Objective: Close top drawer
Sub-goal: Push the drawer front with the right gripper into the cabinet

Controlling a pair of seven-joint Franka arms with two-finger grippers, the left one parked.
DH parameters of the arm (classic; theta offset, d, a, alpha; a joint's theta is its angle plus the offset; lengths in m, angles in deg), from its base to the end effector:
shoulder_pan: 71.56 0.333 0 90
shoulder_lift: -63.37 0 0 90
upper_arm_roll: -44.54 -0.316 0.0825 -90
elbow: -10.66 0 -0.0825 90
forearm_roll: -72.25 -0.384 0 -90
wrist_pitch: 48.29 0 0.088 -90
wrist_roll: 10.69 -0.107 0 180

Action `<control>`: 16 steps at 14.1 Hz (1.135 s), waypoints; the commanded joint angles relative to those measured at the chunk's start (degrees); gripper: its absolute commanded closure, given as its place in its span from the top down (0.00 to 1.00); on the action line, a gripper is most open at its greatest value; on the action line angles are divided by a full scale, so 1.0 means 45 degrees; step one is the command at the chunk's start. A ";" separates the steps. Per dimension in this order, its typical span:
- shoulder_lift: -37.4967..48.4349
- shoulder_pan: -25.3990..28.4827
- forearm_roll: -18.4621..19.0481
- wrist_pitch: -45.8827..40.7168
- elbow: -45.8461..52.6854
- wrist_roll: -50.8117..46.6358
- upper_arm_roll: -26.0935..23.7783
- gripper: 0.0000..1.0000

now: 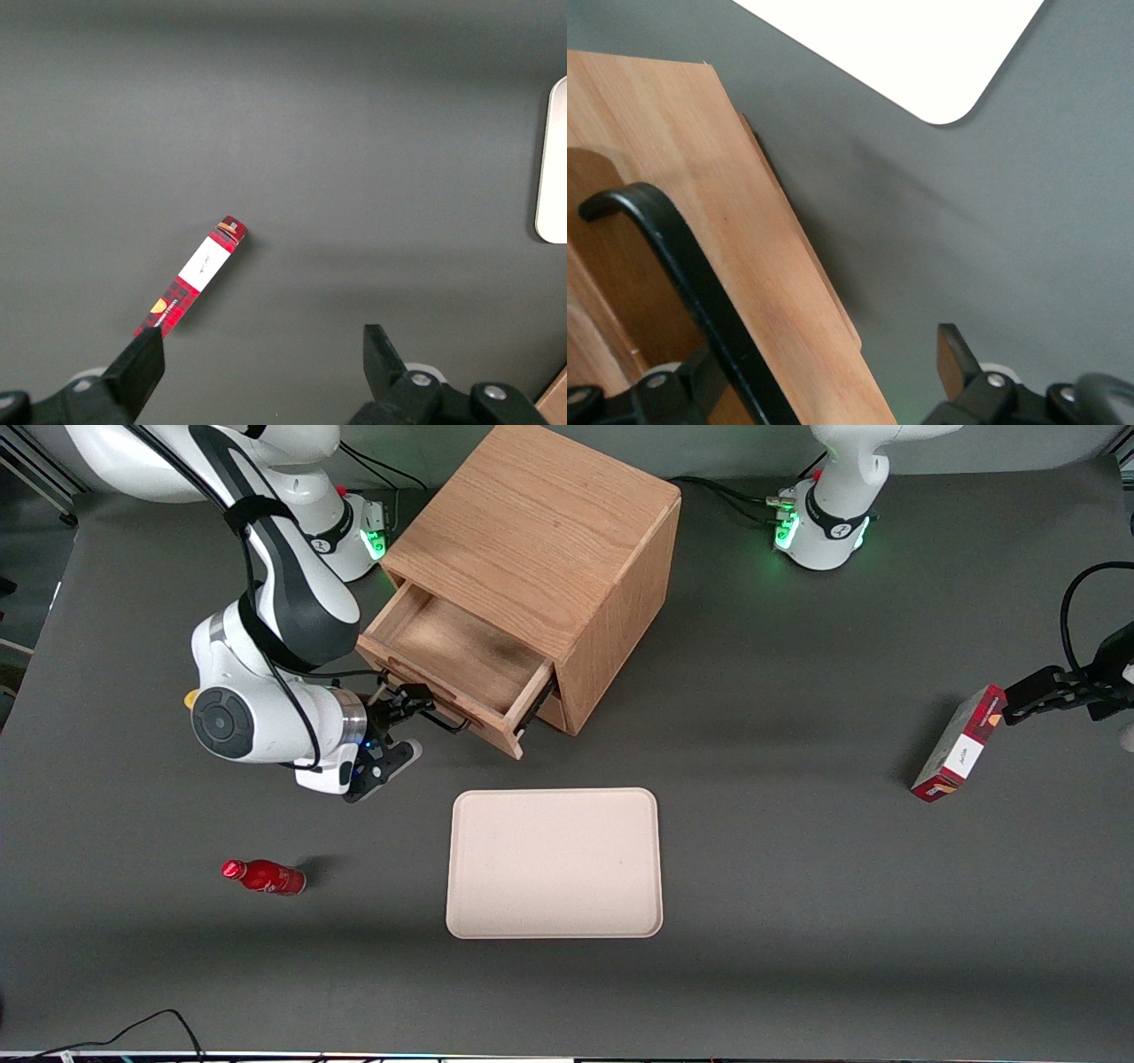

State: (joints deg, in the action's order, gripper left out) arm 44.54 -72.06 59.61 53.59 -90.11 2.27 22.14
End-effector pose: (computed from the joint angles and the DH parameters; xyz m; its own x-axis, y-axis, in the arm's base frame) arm 0.5618 0.2282 0.3767 0.8215 0.5290 -0.2127 0.4340 -0.8221 -0.3684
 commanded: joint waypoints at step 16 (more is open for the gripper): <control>0.3110 -0.0025 -0.2134 0.0700 -0.3524 -0.0420 -0.0627 1.00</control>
State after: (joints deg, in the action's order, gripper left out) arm 55.98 -72.08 52.15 55.95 -103.68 1.75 20.00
